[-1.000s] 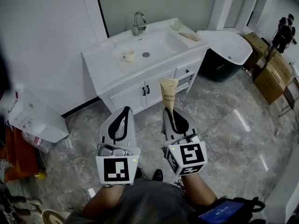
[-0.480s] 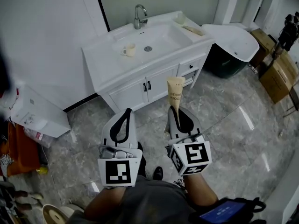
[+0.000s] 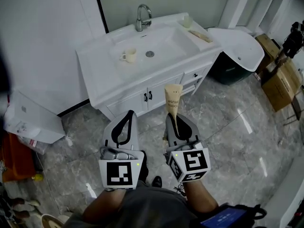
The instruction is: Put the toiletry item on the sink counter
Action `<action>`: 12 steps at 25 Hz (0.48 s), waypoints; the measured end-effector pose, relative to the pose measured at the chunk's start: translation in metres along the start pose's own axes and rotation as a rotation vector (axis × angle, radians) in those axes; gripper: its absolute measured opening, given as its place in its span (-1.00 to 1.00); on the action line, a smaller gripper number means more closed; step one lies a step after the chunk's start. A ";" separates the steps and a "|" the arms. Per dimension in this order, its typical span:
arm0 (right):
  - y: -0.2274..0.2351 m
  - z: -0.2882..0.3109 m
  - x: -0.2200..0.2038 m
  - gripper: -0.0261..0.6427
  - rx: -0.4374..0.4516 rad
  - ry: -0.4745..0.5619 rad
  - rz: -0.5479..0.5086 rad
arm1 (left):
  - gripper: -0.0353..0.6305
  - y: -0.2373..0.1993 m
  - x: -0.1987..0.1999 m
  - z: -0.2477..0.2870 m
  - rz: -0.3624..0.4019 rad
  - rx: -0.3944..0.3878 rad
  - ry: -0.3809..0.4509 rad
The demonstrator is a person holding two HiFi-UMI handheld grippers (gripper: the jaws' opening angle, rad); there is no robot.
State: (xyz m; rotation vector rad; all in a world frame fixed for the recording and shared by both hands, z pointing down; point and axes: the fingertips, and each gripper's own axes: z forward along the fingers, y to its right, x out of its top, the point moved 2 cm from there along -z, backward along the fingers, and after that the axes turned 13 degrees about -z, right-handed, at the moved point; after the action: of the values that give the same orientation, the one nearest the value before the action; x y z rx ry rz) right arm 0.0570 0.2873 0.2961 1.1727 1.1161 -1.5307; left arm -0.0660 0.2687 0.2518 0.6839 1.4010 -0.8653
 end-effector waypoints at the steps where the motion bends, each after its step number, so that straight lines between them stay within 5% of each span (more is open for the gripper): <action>1: 0.001 0.011 0.002 -0.81 -0.001 -0.001 0.001 | -0.86 -0.006 0.002 0.010 -0.001 -0.005 0.000; 12: 0.016 0.106 0.046 -0.81 -0.040 0.049 -0.021 | -0.86 -0.065 0.040 0.092 0.011 -0.052 0.063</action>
State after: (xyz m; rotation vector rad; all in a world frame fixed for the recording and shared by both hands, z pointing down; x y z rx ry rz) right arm 0.0449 0.1761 0.2643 1.1800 1.1895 -1.4952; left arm -0.0719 0.1522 0.2242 0.6836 1.4699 -0.8013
